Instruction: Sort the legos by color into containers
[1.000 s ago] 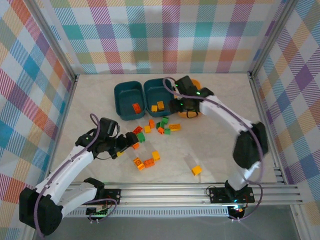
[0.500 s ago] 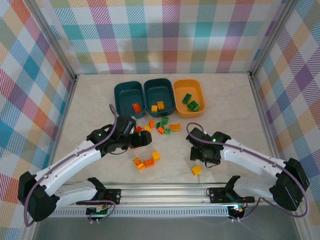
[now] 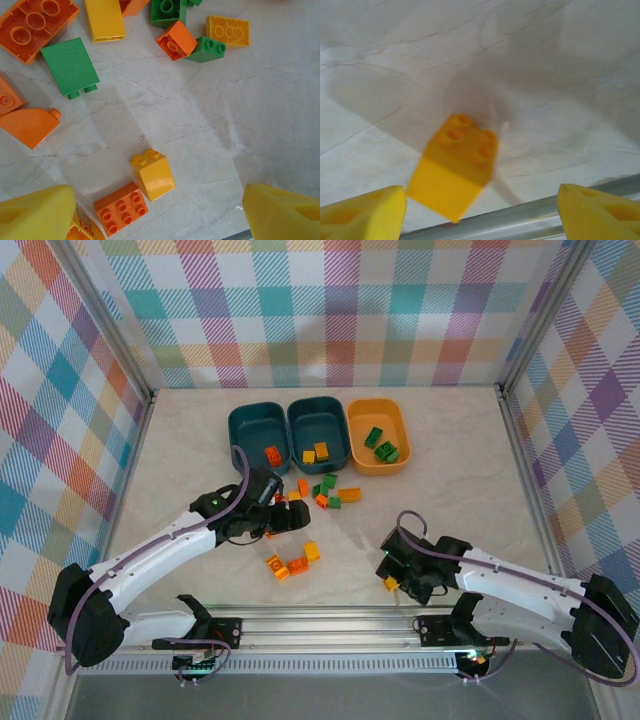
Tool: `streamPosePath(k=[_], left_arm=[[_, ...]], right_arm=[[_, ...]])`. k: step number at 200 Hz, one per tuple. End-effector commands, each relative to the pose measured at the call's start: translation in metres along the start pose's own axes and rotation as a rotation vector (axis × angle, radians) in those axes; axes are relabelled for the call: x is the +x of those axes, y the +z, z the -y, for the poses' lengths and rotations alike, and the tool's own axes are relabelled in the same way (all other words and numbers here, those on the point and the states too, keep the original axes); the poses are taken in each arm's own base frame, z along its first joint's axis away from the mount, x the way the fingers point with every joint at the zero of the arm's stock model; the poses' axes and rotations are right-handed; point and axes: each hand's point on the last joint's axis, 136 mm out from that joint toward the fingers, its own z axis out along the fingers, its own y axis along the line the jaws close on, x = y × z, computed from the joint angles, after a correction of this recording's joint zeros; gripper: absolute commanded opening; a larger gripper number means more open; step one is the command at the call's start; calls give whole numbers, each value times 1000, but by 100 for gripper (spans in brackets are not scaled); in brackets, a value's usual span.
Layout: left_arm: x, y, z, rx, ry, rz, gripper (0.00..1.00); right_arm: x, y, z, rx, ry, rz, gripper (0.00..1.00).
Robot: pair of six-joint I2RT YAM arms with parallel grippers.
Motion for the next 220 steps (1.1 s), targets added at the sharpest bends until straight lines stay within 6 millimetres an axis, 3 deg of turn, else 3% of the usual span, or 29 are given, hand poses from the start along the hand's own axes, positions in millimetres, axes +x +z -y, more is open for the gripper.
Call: streamPosePath(k=[1,55,101,131,157,176,191,220], left_arm=[[-3,-1,6,9,7,7,87],[-2,-3,0,-5,0,13,88],[-1,-6,-4,-16,0,26,89],[-1,-6,-8,-27,0,28,89],[-4,-10,-10,-43,16,45,91],[-8,-13,-15,-63,14,70,92],[-12,-14,-21,-80,-10,85,92],[-21,-12,-47,-148,-119,84,92]], right_arm=[[5,4,-20,-65,30,-28,79],[-2,17,-50,-110,-46,-9,79],[-16,26,-48,4,-82,40,72],[-27,28,-50,42,-120,68,56],[-26,32,-51,67,-154,56,37],[-30,29,-53,72,-183,70,29],[-33,19,-66,41,-211,91,25],[-55,-18,-124,-81,-319,169,22]])
